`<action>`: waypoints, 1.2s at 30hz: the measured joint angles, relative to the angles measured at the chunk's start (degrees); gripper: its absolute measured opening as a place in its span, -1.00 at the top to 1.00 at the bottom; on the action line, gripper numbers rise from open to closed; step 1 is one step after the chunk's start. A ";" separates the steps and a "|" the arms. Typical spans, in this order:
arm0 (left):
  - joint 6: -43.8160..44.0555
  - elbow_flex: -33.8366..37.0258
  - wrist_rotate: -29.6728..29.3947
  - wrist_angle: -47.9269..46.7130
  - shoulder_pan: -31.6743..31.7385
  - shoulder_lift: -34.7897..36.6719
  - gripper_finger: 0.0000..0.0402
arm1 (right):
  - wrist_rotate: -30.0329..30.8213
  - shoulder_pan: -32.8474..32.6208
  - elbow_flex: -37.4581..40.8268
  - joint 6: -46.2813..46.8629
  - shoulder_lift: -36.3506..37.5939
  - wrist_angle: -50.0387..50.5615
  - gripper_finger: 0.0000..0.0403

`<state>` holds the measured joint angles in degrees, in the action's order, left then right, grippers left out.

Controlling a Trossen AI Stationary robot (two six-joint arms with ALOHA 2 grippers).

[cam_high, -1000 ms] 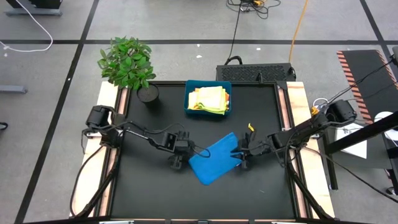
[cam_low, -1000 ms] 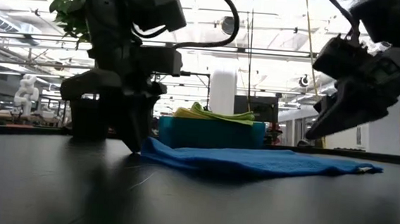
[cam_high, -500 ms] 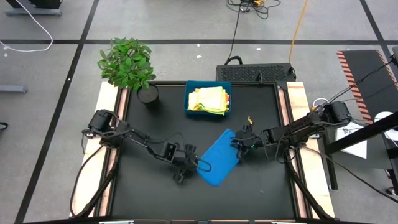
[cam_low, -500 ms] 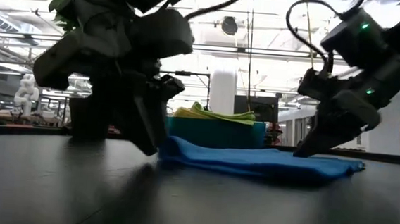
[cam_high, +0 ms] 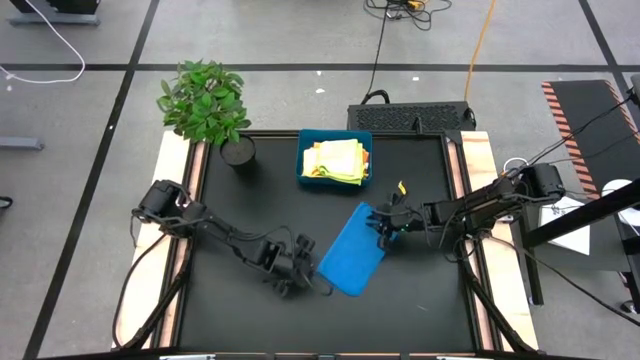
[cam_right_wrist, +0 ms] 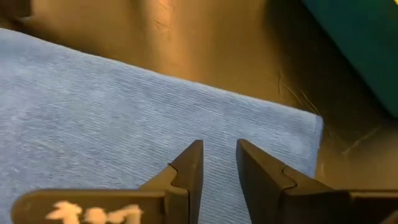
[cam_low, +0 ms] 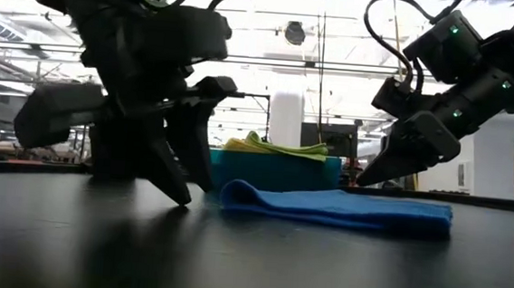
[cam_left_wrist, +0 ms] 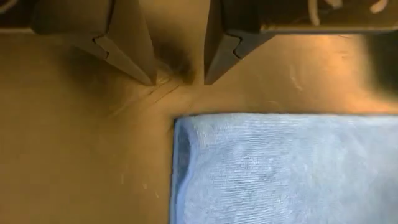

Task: Fold microfiber towels
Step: Fold the blue microfiber towel

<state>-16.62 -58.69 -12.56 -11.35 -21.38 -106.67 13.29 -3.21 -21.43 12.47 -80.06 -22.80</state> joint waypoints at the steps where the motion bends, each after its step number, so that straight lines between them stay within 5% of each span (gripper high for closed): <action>1: -2.29 -0.01 -1.02 -0.47 -0.07 0.00 0.32 | -0.02 -0.19 0.00 -0.13 0.01 -0.36 0.57; 15: -31.45 -0.14 -7.88 8.80 -0.55 -4.28 0.32 | -0.03 -1.87 0.00 -0.13 0.01 -2.31 0.57; 27: -34.71 0.01 -10.44 13.41 -3.29 -5.35 0.32 | -2.42 -2.47 0.00 1.66 0.01 -4.47 0.57; 36: -33.89 0.00 -8.65 15.45 -3.36 -5.55 0.34 | -2.93 -8.79 0.00 2.52 0.03 -12.99 0.57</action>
<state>-50.51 -58.69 -21.21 4.10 -24.73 -112.22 10.36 -12.00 -21.43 14.99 -80.03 -35.80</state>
